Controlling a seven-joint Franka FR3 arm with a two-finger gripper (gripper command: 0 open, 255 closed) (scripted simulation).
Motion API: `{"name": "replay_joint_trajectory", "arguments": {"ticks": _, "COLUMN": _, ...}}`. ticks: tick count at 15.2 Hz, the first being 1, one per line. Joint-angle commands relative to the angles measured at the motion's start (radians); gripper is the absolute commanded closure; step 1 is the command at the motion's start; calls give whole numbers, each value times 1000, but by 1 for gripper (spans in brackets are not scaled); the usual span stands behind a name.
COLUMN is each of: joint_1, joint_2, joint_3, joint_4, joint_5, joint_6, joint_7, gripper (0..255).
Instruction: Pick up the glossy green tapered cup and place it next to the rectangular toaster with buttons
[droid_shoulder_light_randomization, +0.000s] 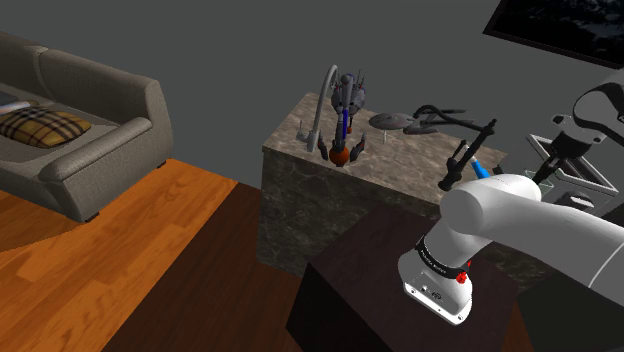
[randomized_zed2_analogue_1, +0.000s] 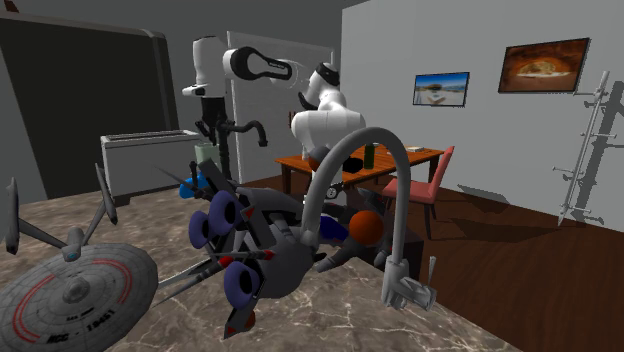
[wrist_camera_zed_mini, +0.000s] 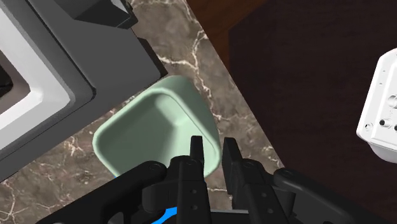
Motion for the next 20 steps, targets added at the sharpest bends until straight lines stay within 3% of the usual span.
{"name": "replay_joint_trajectory", "arguments": {"ticks": 1, "joint_1": -2, "joint_2": -4, "joint_3": -24, "joint_4": -17, "joint_5": -20, "joint_6": 18, "joint_7": 5, "gripper": 255}}
{"name": "replay_joint_trajectory", "arguments": {"ticks": 4, "joint_1": -7, "joint_2": -12, "joint_3": -61, "joint_4": -44, "joint_5": -53, "joint_6": 45, "joint_7": 11, "gripper": 255}}
{"name": "replay_joint_trajectory", "arguments": {"ticks": 12, "joint_1": -7, "joint_2": -12, "joint_3": -61, "joint_4": -44, "joint_5": -53, "joint_6": 45, "joint_7": 11, "gripper": 255}}
{"name": "replay_joint_trajectory", "arguments": {"ticks": 13, "joint_1": -7, "joint_2": -12, "joint_3": -60, "joint_4": -43, "joint_5": -53, "joint_6": 44, "joint_7": 10, "gripper": 0}}
{"name": "replay_joint_trajectory", "arguments": {"ticks": 18, "joint_1": -7, "joint_2": -12, "joint_3": -61, "joint_4": -44, "joint_5": -53, "joint_6": 45, "joint_7": 11, "gripper": 0}}
{"name": "replay_joint_trajectory", "arguments": {"ticks": 20, "joint_1": 4, "joint_2": 1, "joint_3": -5, "joint_4": -3, "joint_5": -3, "joint_6": 5, "joint_7": 5, "gripper": 0}}
